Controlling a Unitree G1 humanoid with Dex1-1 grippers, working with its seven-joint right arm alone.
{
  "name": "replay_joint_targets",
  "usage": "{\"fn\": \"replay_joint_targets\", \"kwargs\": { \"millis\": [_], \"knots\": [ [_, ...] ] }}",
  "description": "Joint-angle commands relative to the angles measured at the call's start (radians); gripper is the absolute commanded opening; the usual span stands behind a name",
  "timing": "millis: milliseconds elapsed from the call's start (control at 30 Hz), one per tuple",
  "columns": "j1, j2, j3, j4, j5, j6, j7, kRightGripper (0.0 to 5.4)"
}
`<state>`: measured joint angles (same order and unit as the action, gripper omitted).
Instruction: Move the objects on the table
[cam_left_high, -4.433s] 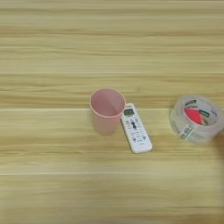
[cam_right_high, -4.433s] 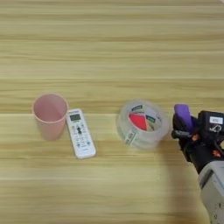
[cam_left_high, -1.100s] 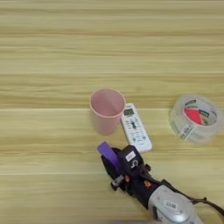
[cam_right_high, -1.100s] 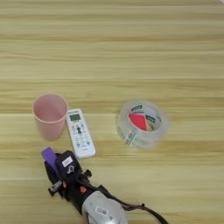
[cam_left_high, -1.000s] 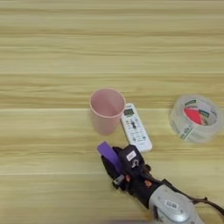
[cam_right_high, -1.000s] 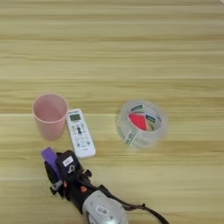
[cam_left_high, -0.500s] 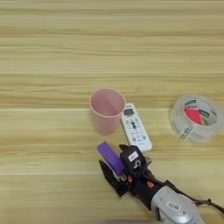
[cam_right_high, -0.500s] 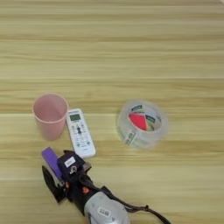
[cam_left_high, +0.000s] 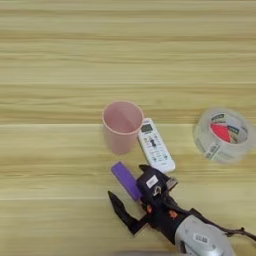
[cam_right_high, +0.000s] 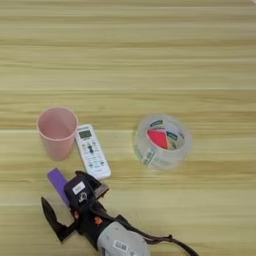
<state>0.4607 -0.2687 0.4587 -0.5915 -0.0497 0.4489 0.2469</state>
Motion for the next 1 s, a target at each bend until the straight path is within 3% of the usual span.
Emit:
{"fn": "replay_joint_targets", "kwargs": {
  "millis": [33, 433, 733, 1000],
  "knots": [
    [-0.012, 0.004, -0.015, -0.075, 0.000, -0.021, -0.007, 5.39],
    [0.009, -0.015, -0.048, -0.254, 0.017, 0.051, -0.002, 5.39],
    [0.020, -0.026, -0.178, -0.334, 0.069, 0.094, 0.007, 5.39],
    [0.004, -0.041, -0.387, -0.373, 0.142, 0.126, 0.032, 5.39]
  ]
}}
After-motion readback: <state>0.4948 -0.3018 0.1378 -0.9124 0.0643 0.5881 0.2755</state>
